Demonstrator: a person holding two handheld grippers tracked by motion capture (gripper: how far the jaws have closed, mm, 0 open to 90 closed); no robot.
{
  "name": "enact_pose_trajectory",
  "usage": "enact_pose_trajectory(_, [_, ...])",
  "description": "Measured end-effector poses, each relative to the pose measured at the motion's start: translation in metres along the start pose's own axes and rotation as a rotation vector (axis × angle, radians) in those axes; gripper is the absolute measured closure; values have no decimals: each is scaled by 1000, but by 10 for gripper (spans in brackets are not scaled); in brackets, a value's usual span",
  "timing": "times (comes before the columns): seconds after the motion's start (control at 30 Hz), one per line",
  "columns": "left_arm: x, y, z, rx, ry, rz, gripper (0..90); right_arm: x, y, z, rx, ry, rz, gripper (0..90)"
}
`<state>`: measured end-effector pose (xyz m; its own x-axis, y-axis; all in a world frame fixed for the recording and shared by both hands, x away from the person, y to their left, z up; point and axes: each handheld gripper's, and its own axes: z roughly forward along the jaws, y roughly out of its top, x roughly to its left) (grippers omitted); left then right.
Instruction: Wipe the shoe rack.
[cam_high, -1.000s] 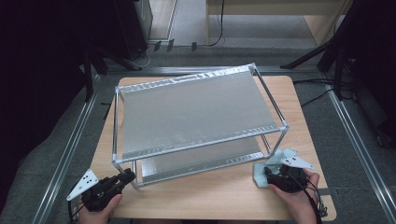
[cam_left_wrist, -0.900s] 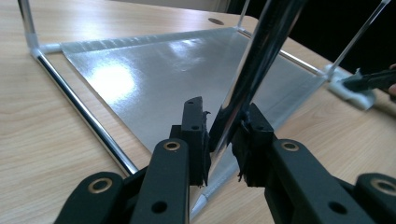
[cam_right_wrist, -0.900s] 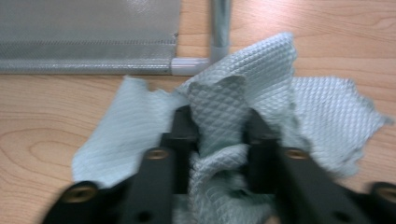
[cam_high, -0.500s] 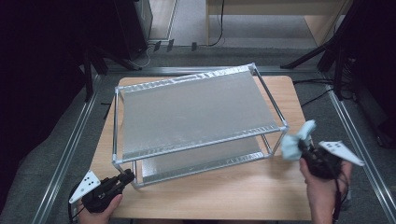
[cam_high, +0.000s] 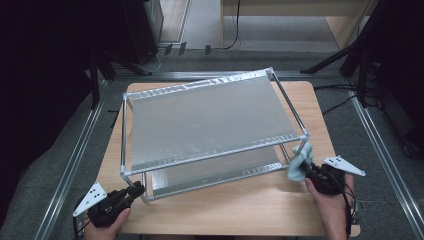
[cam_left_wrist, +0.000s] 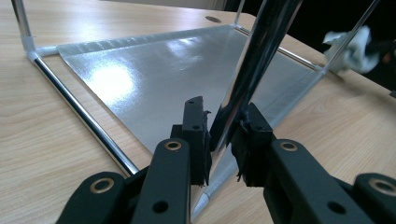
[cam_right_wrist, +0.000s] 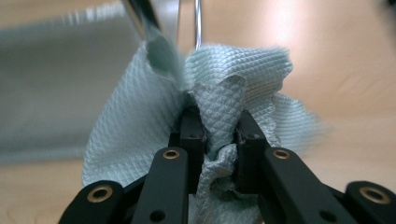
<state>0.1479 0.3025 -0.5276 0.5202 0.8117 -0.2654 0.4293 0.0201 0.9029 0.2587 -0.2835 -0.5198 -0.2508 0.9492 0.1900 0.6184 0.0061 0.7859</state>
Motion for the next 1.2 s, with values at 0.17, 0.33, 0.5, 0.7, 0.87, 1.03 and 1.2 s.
enact_pose_trajectory(0.17, [0, 0, 1, 0, -2, 7, 766, 4, -2, 5, 21, -22, -23, 771])
enact_pose_trajectory(0.33, [-1, 0, 1, 0, -7, 9, 766, 13, 18, -23, -113, -46, -36, 762])
enact_pose_trajectory(0.5, [-2, 0, 2, 0, -10, 8, 766, 37, 41, -58, -275, -28, -101, 751])
enact_pose_trajectory(0.7, [-2, 0, 2, -1, -10, 7, 765, 55, 49, -76, -382, 9, -129, 748])
enact_pose_trajectory(0.87, [-2, -1, 3, 4, -22, 12, 764, 51, 32, -48, -278, -2, -131, 743])
enact_pose_trajectory(1.03, [-3, 0, 3, 6, -22, 14, 766, 49, 0, 2, -77, -5, -143, 745])
enact_pose_trajectory(1.2, [-3, -1, 3, 6, -23, 13, 766, 60, -6, 16, -24, 23, -179, 743])
